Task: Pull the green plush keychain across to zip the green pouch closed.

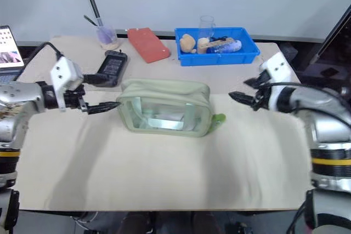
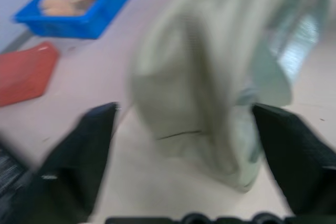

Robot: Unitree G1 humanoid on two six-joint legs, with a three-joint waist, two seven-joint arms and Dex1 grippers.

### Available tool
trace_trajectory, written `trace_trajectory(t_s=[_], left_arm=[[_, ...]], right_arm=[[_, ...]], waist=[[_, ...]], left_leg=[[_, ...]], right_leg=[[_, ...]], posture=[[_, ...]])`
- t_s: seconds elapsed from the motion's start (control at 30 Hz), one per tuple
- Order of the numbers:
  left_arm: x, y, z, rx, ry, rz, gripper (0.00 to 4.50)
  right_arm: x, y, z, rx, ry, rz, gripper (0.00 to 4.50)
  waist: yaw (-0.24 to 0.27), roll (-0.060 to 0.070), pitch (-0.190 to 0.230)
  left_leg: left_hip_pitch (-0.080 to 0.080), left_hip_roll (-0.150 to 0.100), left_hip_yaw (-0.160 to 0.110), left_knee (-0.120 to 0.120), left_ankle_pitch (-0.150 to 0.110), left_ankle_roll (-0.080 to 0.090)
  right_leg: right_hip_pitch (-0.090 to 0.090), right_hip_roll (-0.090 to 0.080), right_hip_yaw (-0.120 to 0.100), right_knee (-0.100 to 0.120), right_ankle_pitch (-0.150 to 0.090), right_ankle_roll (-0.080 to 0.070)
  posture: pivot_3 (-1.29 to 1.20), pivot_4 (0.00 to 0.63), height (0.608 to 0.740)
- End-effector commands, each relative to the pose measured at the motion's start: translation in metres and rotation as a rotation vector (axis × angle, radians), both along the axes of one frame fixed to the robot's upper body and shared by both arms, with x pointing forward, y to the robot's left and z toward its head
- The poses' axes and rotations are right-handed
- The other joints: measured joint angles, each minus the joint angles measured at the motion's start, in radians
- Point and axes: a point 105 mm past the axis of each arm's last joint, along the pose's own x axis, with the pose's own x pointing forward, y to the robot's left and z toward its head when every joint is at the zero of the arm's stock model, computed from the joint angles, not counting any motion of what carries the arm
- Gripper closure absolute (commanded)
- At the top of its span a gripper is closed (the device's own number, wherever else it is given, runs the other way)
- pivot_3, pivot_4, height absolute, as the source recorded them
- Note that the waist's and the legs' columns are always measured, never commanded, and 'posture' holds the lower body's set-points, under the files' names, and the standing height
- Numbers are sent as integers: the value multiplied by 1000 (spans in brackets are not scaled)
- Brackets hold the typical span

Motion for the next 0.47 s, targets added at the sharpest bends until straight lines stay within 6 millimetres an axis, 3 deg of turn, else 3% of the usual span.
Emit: trace_trajectory(t_s=[0.03,0.2,0.47], left_arm=[[-11,15,35,-112,6,30,0],[-22,34,64,-185,39,69,0],[-20,32,69,-205,22,51,0]], right_arm=[[-26,8,46,70,-29,182,29],[-59,26,83,143,-36,355,29],[-53,32,79,157,-73,311,29]], waist=[[-1,0,0],[1,0,1],[7,0,1]], left_leg=[[0,0,0,0,0,0],[0,0,0,0,0,0],[0,-1,1,0,0,-1]], right_leg=[[0,0,0,0,0,0],[-1,0,0,0,-3,-3],[0,-2,0,0,-3,-5]], posture=[[0,150,740],[0,150,740],[0,150,740]])
